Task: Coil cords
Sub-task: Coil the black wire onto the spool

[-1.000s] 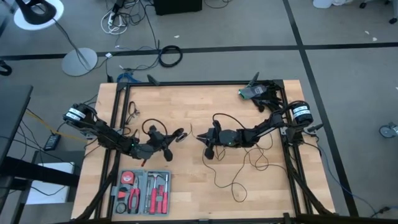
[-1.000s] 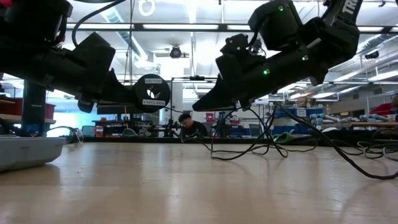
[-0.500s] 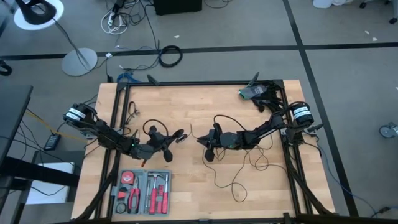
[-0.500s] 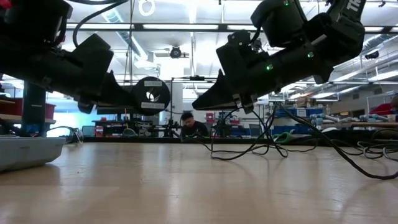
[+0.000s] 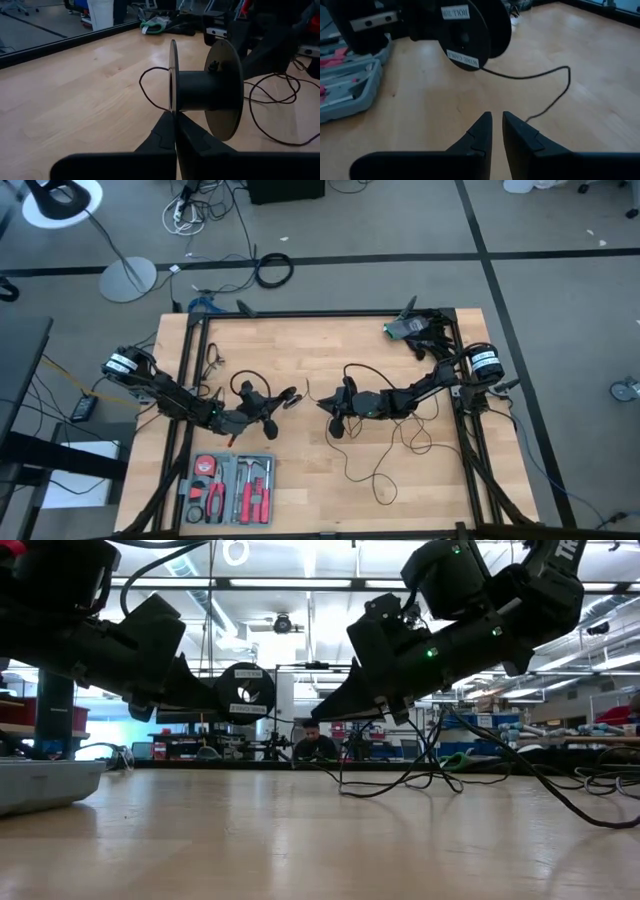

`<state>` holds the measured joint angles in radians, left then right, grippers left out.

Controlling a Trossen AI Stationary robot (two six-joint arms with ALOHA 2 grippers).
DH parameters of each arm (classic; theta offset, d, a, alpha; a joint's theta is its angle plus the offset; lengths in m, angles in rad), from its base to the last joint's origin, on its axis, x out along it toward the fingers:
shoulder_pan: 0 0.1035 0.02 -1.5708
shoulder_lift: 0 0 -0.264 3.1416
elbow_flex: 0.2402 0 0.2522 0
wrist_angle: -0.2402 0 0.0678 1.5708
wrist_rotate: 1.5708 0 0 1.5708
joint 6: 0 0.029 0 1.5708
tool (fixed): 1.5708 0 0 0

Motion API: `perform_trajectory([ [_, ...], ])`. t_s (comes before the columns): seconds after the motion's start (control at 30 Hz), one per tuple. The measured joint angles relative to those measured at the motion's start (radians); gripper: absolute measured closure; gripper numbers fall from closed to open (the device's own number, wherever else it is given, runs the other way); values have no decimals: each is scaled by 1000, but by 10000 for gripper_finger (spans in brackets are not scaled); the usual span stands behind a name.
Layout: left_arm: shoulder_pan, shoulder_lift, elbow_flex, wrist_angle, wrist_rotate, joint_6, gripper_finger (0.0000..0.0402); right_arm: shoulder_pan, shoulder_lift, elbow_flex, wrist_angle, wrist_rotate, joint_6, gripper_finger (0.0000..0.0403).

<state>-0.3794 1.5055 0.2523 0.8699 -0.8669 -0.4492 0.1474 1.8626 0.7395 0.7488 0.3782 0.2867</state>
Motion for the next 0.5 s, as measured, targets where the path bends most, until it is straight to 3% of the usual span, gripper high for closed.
perform_trajectory([
  [0.33,0,0,0,8,0,0,401,0,0,0,-11,0,0,358],
  [0.5,0,0,0,22,1,0,401,0,0,0,0,-1,-91,358],
])
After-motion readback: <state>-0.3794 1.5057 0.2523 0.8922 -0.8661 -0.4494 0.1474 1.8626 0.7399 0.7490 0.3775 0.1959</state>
